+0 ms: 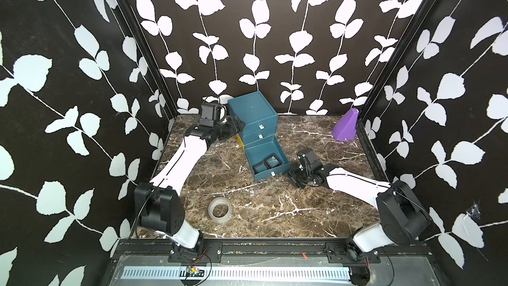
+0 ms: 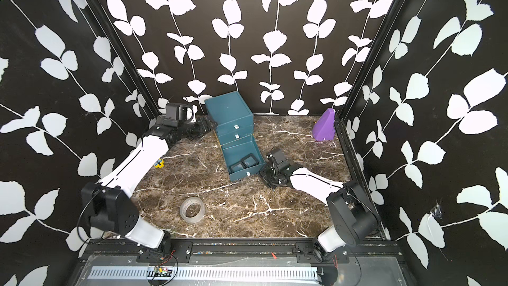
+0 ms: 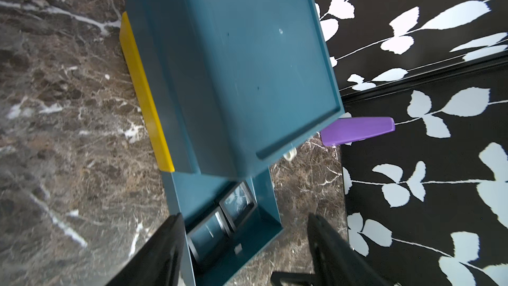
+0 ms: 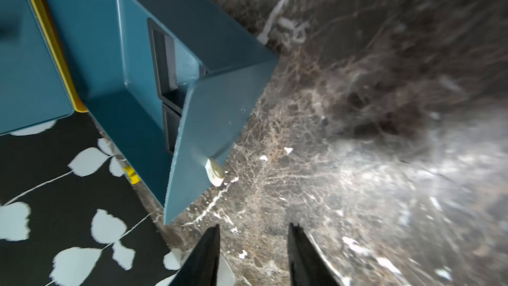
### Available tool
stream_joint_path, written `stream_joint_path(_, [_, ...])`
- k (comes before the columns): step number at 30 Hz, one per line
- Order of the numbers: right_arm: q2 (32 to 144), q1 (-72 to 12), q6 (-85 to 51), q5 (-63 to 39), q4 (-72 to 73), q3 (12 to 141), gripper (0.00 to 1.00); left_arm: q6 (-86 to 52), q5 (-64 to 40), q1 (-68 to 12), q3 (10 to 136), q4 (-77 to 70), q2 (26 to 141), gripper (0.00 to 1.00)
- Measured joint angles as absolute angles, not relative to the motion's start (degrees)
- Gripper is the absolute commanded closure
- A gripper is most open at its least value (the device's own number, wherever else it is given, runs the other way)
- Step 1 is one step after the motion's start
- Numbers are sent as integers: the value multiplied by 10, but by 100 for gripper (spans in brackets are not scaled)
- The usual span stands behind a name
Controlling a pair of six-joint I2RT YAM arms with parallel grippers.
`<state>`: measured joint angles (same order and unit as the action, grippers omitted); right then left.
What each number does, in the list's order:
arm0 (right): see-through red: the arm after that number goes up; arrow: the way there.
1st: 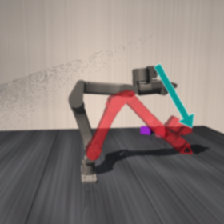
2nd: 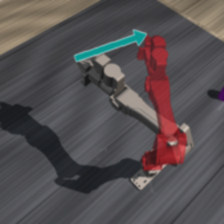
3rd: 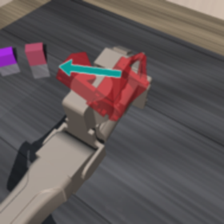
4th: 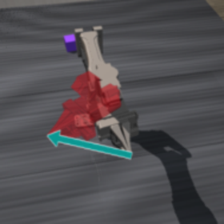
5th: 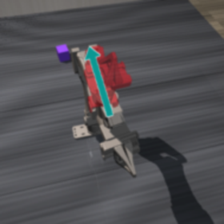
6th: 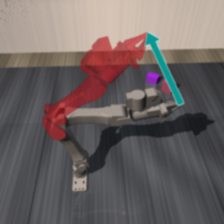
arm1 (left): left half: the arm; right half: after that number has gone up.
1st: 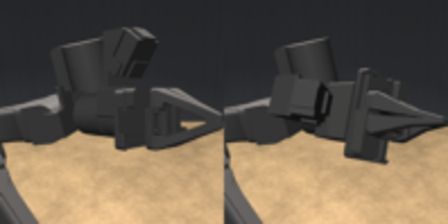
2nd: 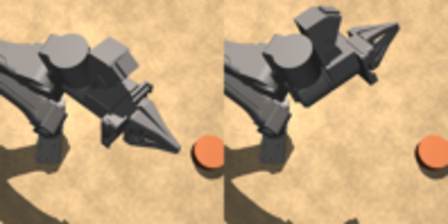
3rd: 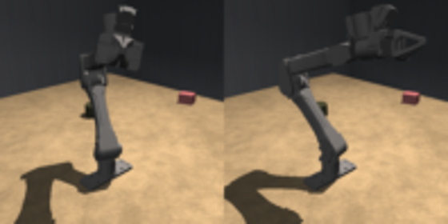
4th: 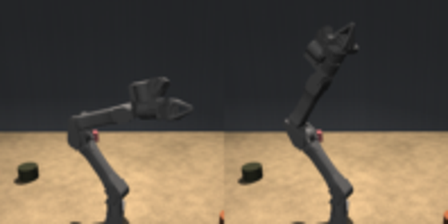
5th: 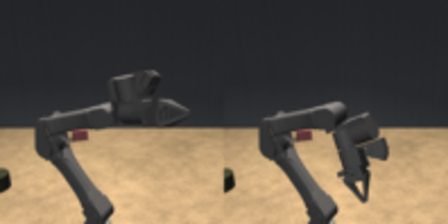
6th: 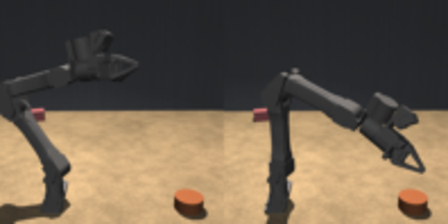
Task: Place the brooch boxes into the drawer by color
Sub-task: Close the drawer in the storage box.
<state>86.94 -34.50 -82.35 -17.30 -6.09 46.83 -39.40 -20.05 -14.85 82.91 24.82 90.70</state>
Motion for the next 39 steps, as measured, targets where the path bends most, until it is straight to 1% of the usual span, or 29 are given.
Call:
stream_joint_path(3, [893, -350, -863, -174, 3, 445, 62, -385, -201, -141, 857, 241, 942, 32])
stream_joint_path(8, [962, -361, -900, -166, 90, 441, 63, -349, -201, -138, 934, 244, 1006, 35])
stream_joint_path(11, [988, -365, -911, -158, 127, 443, 65, -319, -201, -138, 972, 270, 1036, 38])
stream_joint_path(16, [1009, -368, -923, -136, 172, 448, 66, -268, -197, -138, 1011, 317, 1080, 41])
stream_joint_path(27, [1017, -367, -933, -87, 199, 479, 68, -210, -178, -150, 1014, 320, 1079, 53])
stream_joint_path(31, [1040, -363, -935, -80, 216, 504, 69, -209, -171, -152, 1003, 310, 1072, 54])
stream_joint_path(39, [1127, -360, -937, -73, 233, 596, 71, -209, -169, -153, 994, 300, 1067, 55])
